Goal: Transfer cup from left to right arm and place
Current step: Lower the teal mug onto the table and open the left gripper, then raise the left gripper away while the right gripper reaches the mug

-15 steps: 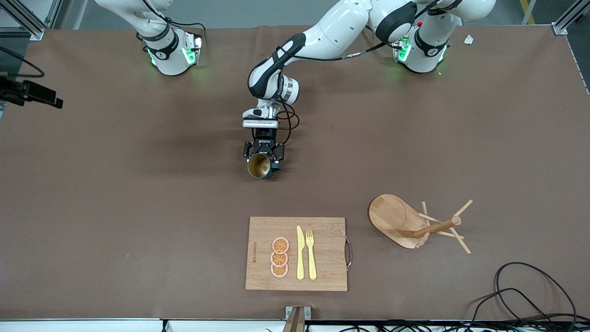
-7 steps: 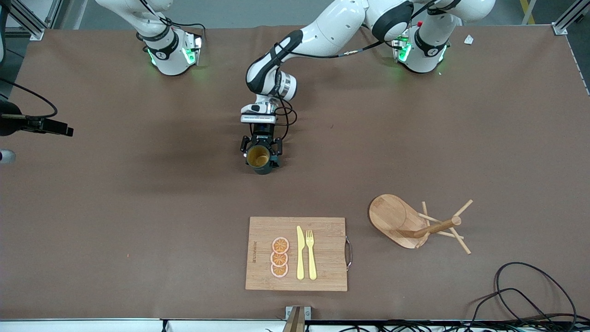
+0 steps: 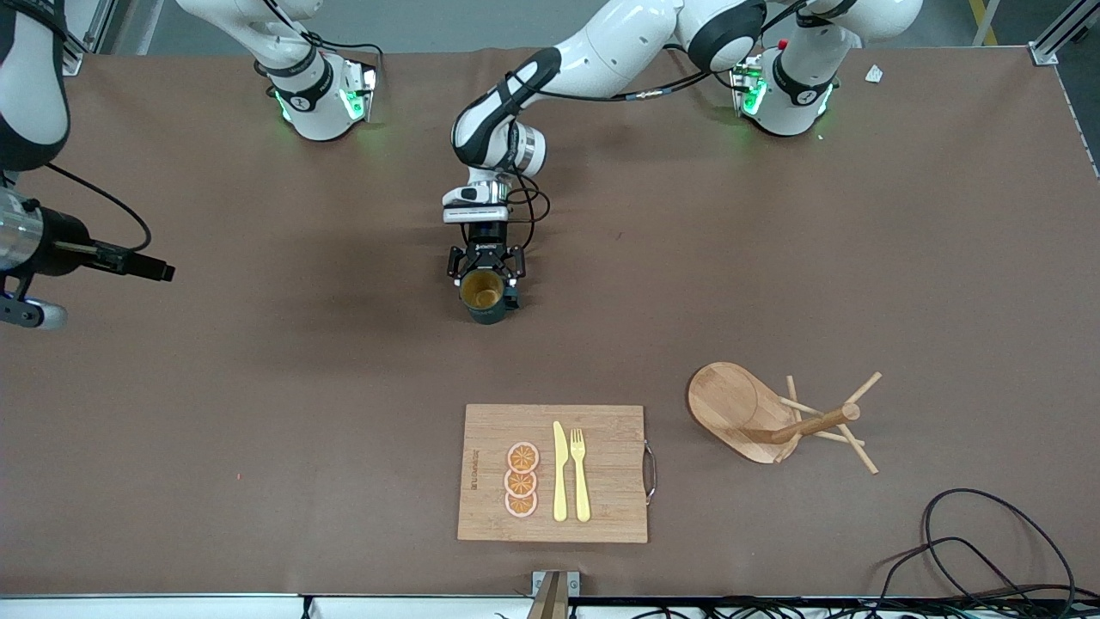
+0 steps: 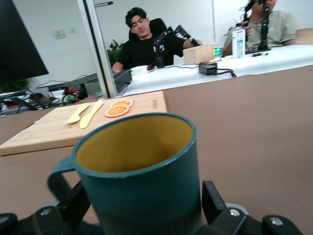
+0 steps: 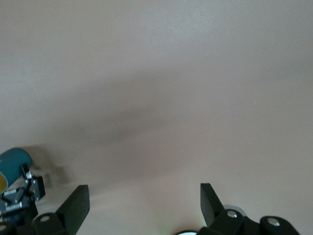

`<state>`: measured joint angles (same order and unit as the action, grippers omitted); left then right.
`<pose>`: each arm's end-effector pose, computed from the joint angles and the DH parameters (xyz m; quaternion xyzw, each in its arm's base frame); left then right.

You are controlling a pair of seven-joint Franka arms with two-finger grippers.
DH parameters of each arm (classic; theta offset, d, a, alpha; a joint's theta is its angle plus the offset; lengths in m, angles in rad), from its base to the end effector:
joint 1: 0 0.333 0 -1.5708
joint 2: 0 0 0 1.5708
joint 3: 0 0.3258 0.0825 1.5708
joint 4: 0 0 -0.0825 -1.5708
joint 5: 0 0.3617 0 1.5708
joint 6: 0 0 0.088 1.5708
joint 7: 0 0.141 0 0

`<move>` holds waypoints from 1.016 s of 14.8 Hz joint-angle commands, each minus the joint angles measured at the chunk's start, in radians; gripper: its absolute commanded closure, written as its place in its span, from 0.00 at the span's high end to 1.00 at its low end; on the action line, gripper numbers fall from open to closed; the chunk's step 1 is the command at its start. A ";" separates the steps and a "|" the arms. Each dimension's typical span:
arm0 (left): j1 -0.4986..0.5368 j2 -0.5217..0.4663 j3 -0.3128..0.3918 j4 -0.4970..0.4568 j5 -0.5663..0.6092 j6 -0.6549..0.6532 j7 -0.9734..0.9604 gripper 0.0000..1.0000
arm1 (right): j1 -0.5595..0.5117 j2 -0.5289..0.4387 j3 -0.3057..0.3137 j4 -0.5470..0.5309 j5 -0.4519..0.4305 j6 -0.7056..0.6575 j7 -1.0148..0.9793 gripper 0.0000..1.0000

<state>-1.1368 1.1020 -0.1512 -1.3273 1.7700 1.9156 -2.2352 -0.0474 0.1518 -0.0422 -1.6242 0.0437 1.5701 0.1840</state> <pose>0.3250 -0.6557 0.0932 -0.7894 0.0662 -0.6090 0.0394 0.5575 -0.0426 0.4938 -0.9849 0.1379 0.1034 0.0137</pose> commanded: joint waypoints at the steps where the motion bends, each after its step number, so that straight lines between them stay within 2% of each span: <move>1: -0.011 -0.034 -0.028 0.005 -0.104 -0.026 0.060 1.00 | -0.009 0.026 -0.001 -0.005 -0.001 0.045 0.014 1.00; 4: -0.011 -0.083 -0.066 0.003 -0.242 -0.062 0.106 1.00 | -0.003 0.041 -0.002 -0.003 -0.004 0.039 0.047 1.00; 8: -0.011 -0.206 -0.085 -0.007 -0.436 -0.079 0.205 1.00 | 0.020 0.041 -0.001 -0.017 0.007 0.036 0.218 1.00; 12: 0.057 -0.397 -0.087 -0.006 -0.691 -0.069 0.509 1.00 | 0.107 0.038 0.001 -0.042 0.013 0.041 0.562 1.00; 15: 0.149 -0.505 -0.087 -0.009 -0.825 -0.046 0.730 1.00 | 0.190 0.037 0.001 -0.074 0.051 0.067 0.864 1.00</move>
<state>-1.0511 0.6758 -0.2301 -1.2938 1.0236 1.8439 -1.6276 0.0967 0.2025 -0.0363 -1.6624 0.0699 1.6109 0.8819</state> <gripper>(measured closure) 0.000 0.000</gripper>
